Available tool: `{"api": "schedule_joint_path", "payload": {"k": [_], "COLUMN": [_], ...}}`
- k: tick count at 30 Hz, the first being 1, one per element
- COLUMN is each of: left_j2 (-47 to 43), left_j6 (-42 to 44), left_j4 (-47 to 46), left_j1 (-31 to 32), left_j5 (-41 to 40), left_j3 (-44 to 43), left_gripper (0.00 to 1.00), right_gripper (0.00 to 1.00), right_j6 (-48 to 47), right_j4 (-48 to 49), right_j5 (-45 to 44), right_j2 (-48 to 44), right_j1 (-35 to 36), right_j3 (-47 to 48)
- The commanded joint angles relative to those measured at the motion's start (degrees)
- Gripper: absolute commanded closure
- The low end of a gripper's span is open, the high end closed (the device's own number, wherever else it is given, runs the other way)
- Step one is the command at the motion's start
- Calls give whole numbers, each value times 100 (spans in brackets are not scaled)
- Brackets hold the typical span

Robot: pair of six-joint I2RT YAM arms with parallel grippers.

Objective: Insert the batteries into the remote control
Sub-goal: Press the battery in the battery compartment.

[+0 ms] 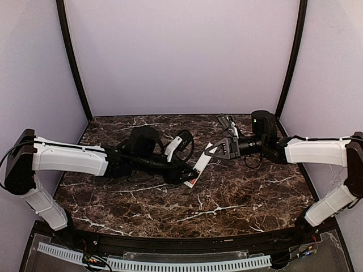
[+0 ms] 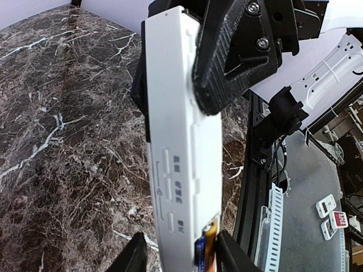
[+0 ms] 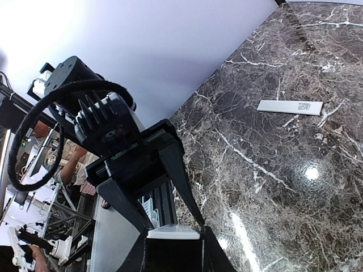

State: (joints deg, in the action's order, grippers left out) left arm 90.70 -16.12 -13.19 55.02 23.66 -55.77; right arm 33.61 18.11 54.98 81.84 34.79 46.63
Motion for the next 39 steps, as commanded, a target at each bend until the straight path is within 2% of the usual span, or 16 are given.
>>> {"api": "schedule_joint_path", "payload": {"k": [1,3,5,6,11,13,19,24,30,39], "left_j2": [108,98,49,21,-258,-269,-30,481,866,1360], "left_j6": [254,336,416,515,997,1142,1269,1327,1183,1275], "left_j4": [726,862,900,908,1192,1360,1654,2100,2202,2501], "left_j1": [-87,-82,-86,-81,-24,56,272,434,513,606], "left_j5": [-632,-788,-860,-869,-1137,-1375,-1835,-2175,-2152,-2579], "left_j3": [-183,-259,-311,-327,-520,-643,-998,-1574,-1991,-2482], "left_gripper": [60,61,53,44,28,24,20,20,29,44], "right_gripper": [100,100,100,100,100,100,100,100,100,100], "right_j6": [321,340,335,337,417,532,619,737,766,841], "right_j4": [551,574,485,405,140,163,-38,6,-93,-121], "right_j5": [309,285,165,66,-447,-621,-1010,-1131,-1308,-1410], "right_j2": [-158,-126,-64,-34,96,122,151,157,146,137], "right_j1": [-10,-8,-12,-10,-12,-10,-10,32,58,136], "right_j3": [-52,-66,-84,-91,-146,-194,-219,-269,-260,-286]}}
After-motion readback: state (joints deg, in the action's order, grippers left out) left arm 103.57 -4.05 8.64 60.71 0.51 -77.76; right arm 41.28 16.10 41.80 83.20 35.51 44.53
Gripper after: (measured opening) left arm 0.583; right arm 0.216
